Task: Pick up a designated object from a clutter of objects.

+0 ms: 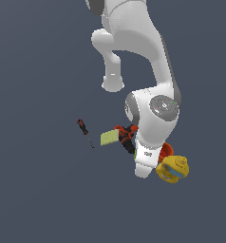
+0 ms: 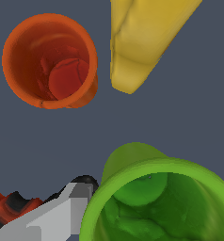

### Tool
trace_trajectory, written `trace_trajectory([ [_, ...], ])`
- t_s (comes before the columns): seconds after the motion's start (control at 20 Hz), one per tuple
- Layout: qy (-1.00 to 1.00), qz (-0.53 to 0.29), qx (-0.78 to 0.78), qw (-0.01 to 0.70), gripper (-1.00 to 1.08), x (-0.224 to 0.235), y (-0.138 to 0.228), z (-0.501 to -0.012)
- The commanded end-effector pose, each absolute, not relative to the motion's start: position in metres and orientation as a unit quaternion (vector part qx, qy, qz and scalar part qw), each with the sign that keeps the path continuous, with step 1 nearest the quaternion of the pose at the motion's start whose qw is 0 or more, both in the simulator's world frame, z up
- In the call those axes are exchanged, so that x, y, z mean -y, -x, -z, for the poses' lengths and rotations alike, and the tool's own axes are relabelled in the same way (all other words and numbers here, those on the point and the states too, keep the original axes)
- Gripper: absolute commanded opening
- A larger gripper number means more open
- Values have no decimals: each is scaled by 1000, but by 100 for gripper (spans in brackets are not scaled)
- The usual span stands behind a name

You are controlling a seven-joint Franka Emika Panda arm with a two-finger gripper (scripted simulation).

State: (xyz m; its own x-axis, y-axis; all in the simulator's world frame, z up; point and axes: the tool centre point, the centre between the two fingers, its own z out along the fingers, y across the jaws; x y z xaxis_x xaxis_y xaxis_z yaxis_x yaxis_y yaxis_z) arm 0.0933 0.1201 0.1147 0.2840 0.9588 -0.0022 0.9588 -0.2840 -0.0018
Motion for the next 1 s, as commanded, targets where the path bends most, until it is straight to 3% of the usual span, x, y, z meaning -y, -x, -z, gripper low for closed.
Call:
trace_trajectory([
  [0.0, 801, -1, 598, -1, -100, -117, -89, -140],
  [0.95, 801, 0, 599, 0, -100, -87, -55, -355],
])
